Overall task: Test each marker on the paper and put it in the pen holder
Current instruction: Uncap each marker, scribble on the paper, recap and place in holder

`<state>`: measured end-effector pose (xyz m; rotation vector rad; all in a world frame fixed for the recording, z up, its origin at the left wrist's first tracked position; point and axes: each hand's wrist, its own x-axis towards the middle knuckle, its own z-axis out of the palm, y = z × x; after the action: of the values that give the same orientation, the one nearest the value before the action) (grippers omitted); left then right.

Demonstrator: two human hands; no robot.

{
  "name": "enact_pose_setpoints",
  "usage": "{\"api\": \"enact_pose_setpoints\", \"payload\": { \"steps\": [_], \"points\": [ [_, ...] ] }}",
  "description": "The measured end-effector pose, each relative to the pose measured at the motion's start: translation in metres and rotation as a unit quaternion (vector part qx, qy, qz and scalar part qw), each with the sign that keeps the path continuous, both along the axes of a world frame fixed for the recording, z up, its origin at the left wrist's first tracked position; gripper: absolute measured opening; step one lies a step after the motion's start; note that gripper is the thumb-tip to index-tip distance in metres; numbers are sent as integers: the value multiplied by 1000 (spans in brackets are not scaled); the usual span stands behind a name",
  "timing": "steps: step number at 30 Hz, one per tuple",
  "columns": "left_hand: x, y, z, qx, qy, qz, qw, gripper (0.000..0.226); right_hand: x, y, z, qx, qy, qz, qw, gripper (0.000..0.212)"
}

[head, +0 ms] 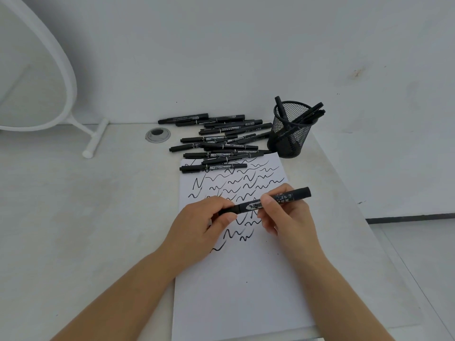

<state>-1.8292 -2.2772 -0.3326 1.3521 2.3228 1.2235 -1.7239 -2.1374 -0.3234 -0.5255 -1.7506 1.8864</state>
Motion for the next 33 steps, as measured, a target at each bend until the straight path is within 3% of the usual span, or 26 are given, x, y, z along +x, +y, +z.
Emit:
{"api": "enact_pose_setpoints", "payload": {
  "steps": [6, 10, 18, 23, 26, 30, 33],
  "points": [
    [0, -2, 1, 5, 5, 10, 1000, 22, 0, -1, -1, -20, 9, 23, 999, 29],
    [1, -3, 1, -4, 33, 3, 999, 28, 0, -2, -3, -29, 23, 36, 999, 13],
    [-3, -6, -1, 0, 41, -29, 999, 43, 1, -3, -5, 3, 47, 60, 997, 9],
    [-5, -7, -4, -20, 62, -40, 997, 40, 0, -4, -7, 5, 48, 64, 997, 8],
    [-6, -8, -3, -39, 70, -59, 995, 25, 1, -4, -8, 17, 45, 68, 997, 7],
    [-8, -8, 0, -50, 64, -67, 994, 38, 0, -1, -7, 26, 48, 84, 995, 8],
    [-7, -9, 4, -30, 21, -72, 997, 32, 0, -2, -4, 26, 56, 100, 993, 7]
  ]
}}
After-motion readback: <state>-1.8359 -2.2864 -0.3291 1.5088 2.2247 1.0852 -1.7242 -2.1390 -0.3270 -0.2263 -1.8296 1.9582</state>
